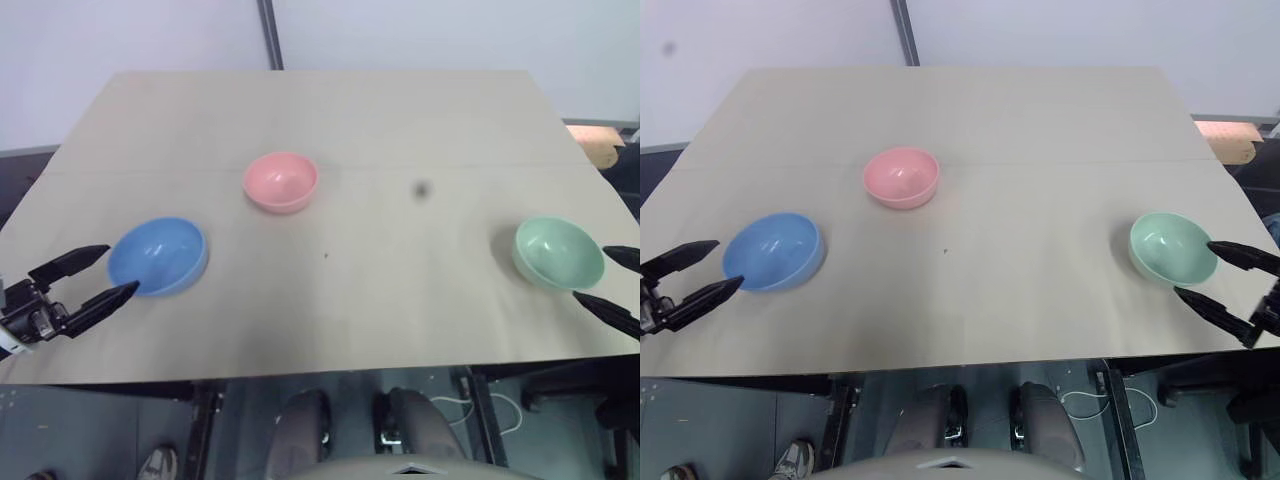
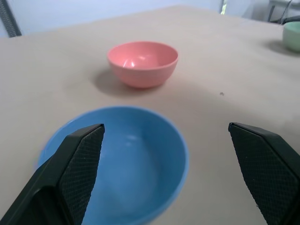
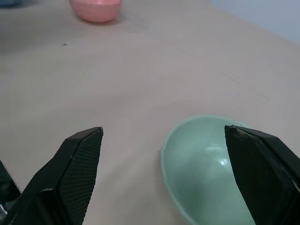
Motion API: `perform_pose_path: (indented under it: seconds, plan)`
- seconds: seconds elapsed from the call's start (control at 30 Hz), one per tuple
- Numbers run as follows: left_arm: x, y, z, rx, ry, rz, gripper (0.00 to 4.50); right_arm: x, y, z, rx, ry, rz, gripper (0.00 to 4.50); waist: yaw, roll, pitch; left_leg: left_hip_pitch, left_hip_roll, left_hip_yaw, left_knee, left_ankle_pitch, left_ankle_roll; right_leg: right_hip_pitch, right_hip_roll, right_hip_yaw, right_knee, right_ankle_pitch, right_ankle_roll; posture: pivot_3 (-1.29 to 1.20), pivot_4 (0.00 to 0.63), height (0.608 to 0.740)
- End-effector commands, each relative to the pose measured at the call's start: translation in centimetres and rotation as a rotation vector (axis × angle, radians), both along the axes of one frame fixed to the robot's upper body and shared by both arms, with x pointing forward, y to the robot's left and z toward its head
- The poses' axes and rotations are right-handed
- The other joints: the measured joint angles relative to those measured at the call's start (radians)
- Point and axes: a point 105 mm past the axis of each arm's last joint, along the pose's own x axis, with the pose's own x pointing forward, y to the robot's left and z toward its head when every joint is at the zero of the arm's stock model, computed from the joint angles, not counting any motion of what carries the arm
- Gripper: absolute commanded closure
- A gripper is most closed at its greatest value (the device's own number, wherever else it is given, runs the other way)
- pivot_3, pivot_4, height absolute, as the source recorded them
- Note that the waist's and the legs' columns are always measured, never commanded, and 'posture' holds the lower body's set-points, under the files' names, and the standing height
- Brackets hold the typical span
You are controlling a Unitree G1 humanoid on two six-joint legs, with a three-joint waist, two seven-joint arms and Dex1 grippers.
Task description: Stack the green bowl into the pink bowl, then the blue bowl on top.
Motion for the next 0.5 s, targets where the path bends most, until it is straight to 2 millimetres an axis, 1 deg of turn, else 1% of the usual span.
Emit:
perform_pose_path:
  seconds: [0.03,0.1,0.17,0.27,0.3,0.33,0.37,0.43,0.5]
  plan:
    - [1.0,-1.6,1.6,-0.029,-0.06,0.008,0.03,2.2,3.8,1.4,0.008,-0.055,0.091,0.0,0.002,-0.001,0.0,0.0,0.0,0.0,0.0,0.0,0.0,0.0,0.0,0.0,0.001,0.0,0.0,0.0,0.15,0.74]
    - [1.6,-2.4,1.9,-0.046,-0.081,0.024,0.03,3.7,6.0,2.4,0.019,-0.127,0.136,0.0,-0.001,0.0,0.0,0.001,0.0,0.0,0.001,0.0,0.0,0.001,0.0,0.0,0.001,0.0,0.0,0.0,0.15,0.74]
    - [2.1,-3.3,2.3,-0.075,-0.101,0.013,0.03,5.0,8.5,2.9,0.0,-0.17,0.178,0.0,0.003,0.0,0.0,0.0,0.0,0.0,0.002,0.0,0.0,0.0,0.0,-0.001,0.001,0.0,0.0,0.0,0.15,0.74]
    - [2.2,-5.0,2.9,-0.121,-0.124,-0.048,0.03,7.4,12.8,3.2,-0.09,-0.232,0.211,0.0,0.003,0.0,0.001,-0.001,0.0,0.0,0.001,0.001,0.0,-0.001,0.0,-0.002,0.001,0.0,0.0,0.0,0.15,0.74]
    - [2.1,-5.4,2.9,-0.128,-0.122,-0.071,0.03,8.0,14.0,3.1,-0.162,-0.257,0.225,0.0,0.001,0.0,0.001,-0.002,0.0,0.0,0.001,0.001,0.0,-0.001,0.0,-0.002,0.001,0.0,0.0,0.0,0.15,0.74]
    - [2.0,-5.7,3.1,-0.154,-0.122,-0.093,0.03,9.0,15.2,2.8,-0.275,-0.301,0.232,0.0,0.001,0.0,0.001,-0.002,0.0,0.0,0.001,0.003,-0.004,-0.001,0.0,-0.002,0.001,0.0,0.0,0.0,0.15,0.74]
    - [2.0,-5.8,3.3,-0.174,-0.122,-0.105,0.03,9.6,16.2,2.6,-0.329,-0.325,0.25,0.0,0.001,-0.001,0.001,-0.003,0.0,0.0,0.001,0.003,-0.004,-0.002,0.0,-0.002,0.001,0.001,0.0,0.0,0.15,0.74]
    - [1.9,-5.6,3.3,-0.173,-0.117,-0.122,0.03,10.5,19.0,2.2,-0.353,-0.315,0.343,0.0,-0.001,-0.001,0.0,-0.003,0.0,0.0,0.001,0.003,-0.004,-0.002,0.0,-0.002,0.0,0.001,-0.001,0.0,0.15,0.74]
    - [1.9,-5.5,3.3,-0.18,-0.118,-0.124,0.03,12.0,21.7,2.1,-0.372,-0.342,0.392,0.0,-0.003,-0.001,0.001,-0.003,0.0,0.001,0.001,0.003,-0.004,-0.002,0.0,-0.002,0.0,0.002,-0.003,0.0,0.15,0.74]
